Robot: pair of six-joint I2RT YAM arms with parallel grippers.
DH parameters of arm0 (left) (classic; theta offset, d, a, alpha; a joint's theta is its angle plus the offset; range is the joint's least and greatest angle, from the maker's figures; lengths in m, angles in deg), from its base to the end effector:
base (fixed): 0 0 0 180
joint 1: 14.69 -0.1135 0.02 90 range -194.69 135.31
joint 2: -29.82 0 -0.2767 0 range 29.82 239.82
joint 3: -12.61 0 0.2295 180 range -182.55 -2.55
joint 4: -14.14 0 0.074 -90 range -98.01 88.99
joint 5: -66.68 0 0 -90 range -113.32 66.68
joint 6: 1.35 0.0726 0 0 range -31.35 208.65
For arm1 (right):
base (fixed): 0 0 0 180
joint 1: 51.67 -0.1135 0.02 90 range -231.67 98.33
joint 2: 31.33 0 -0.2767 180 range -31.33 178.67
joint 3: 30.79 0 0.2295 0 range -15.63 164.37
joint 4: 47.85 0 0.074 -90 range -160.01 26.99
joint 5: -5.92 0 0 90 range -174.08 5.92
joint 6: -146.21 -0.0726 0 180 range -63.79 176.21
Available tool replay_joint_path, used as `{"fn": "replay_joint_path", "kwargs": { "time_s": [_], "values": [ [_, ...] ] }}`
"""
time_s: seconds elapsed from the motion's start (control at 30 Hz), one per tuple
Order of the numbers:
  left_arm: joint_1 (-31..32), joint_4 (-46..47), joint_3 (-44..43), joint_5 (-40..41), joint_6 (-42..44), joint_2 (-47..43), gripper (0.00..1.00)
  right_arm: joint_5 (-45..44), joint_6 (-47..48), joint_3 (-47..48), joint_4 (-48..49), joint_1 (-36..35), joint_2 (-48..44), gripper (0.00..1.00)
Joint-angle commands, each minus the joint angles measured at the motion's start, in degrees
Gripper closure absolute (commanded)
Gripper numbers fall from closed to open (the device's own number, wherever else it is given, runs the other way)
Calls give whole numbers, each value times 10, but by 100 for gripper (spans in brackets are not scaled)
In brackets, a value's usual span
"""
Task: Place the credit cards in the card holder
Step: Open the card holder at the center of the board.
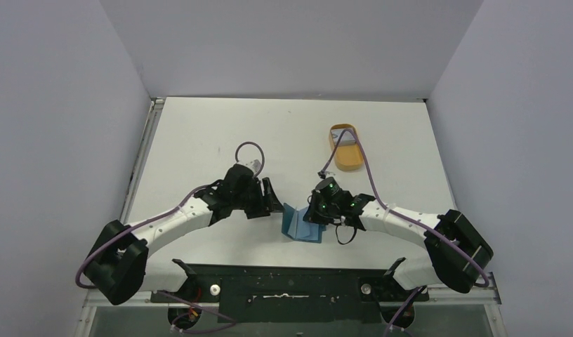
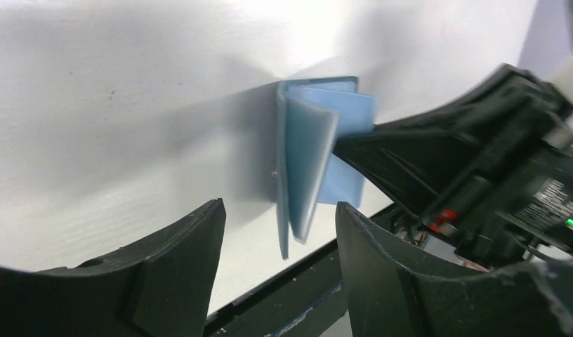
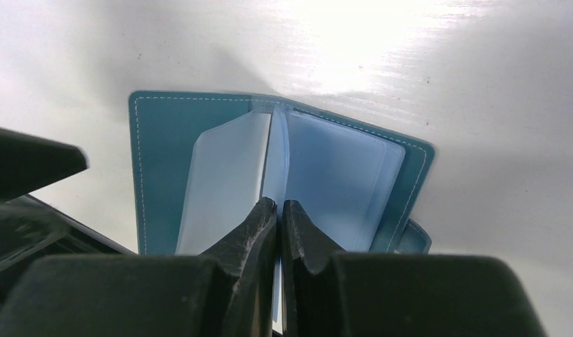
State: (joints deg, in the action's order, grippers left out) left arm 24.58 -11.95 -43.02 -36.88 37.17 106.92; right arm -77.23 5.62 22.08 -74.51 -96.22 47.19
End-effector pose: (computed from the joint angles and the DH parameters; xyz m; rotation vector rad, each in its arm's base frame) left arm 0.1978 -0.1837 0.1925 -0.1586 2.6221 -0.9443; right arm 0.1800 0.1894 0.1697 0.0864 2.6748 0.7821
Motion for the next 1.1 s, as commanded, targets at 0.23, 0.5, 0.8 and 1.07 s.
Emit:
{"fn": "replay_joint_path", "kwargs": {
  "time_s": [0.23,0.5,0.8,1.07],
  "values": [
    [14,124,-29,-81,-26,-33,60,-7,14,45,-5,1,11,100],
    [40,244,-19,-140,-53,47,90,-3,12,54,-4,1,20,100],
    [42,201,-11,-106,-38,114,100,2,9,54,3,2,17,100],
    [36,177,-6,-76,-25,167,100,13,3,35,15,2,4,100]
  ]
}}
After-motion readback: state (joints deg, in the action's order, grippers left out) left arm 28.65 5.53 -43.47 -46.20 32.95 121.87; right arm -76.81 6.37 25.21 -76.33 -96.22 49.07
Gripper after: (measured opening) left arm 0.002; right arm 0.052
